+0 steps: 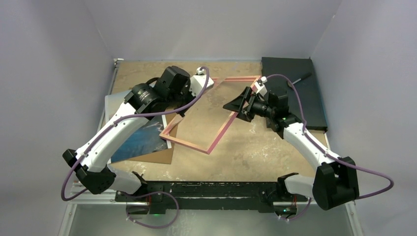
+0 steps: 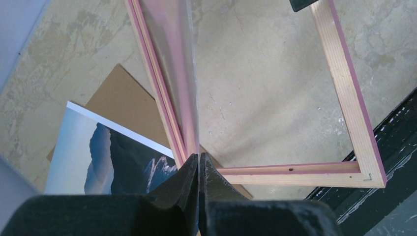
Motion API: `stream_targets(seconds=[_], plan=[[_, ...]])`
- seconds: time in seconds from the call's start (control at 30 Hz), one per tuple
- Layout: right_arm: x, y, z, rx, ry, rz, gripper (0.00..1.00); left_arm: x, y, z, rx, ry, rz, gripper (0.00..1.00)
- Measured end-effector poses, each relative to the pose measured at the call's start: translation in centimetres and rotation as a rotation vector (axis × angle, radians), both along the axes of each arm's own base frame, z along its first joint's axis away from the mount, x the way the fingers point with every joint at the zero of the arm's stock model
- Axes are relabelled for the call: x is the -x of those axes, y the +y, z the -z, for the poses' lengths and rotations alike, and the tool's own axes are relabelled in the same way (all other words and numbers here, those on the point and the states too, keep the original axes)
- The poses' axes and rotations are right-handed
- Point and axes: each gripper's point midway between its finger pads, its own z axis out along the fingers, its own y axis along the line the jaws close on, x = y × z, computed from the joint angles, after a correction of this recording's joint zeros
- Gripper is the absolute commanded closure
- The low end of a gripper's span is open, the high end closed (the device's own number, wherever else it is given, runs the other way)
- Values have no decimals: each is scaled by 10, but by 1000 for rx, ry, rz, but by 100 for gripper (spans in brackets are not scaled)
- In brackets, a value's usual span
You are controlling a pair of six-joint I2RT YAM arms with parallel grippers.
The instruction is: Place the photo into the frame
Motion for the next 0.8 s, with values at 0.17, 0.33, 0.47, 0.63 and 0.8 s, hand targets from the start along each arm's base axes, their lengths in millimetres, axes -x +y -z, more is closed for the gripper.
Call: stream_targets(seconds=[0.17, 0.33, 0.47, 0.63, 0.8], plan=[[-2, 1, -5, -13, -21, 0, 13, -1, -1, -1, 10, -4, -5, 100], [-5, -1, 2, 0, -4, 16, 35, -3, 0, -5, 16, -10, -12, 100], [-7, -8, 22, 63, 31, 58, 51, -10, 0, -28, 50, -71, -32, 100], [-8, -21, 45, 166, 65, 113, 73, -20, 4, -62, 111, -184, -74, 100], [-4, -30, 60, 220, 118, 129, 96, -23, 11, -79, 131, -246, -103, 100]])
